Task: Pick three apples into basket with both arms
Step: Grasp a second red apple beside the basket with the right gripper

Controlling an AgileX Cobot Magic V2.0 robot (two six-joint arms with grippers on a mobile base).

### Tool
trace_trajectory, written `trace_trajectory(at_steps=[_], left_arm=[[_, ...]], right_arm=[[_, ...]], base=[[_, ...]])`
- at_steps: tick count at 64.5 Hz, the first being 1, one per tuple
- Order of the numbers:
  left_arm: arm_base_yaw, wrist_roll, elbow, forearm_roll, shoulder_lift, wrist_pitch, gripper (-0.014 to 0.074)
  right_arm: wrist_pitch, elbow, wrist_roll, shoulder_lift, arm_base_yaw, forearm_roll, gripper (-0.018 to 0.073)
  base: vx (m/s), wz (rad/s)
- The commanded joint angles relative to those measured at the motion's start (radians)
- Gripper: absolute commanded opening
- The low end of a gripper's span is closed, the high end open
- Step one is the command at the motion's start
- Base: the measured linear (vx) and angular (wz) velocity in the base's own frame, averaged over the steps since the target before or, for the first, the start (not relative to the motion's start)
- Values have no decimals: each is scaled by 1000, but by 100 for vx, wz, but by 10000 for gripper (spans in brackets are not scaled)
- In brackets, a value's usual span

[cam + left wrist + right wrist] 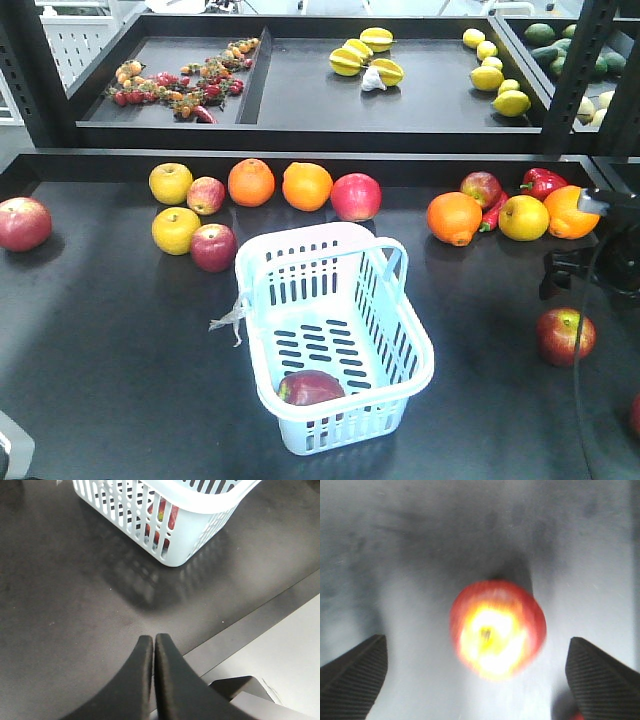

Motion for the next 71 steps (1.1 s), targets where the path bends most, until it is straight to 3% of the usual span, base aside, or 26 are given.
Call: trace_trajectory(at_steps=[1,30,40,49,59,71], left_arm=[[-2,-7,-25,-20,-2,-49,-8],[-2,-7,-25,-18,-2,-49,-8],[-2,-7,-25,-18,-2,-49,-8],[-2,-7,-25,-18,-2,-49,-8],[-2,-7,-25,-18,-2,-50,-8],[-2,-7,-25,-18,-2,-50,-8]], right_arm=[[-20,-47,-1,-6,-4,1,680],[-39,-85,21,149,-4,-3,646],[-47,-85,22,160,-4,-2,595],[-30,-85,36,160,-4,-1,479],[11,-85,37,147,-4,7,269],[72,-85,-70,70,-4,73,13]], base=[[0,0],[0,0],[0,0],[0,0],[0,0],[0,0]])
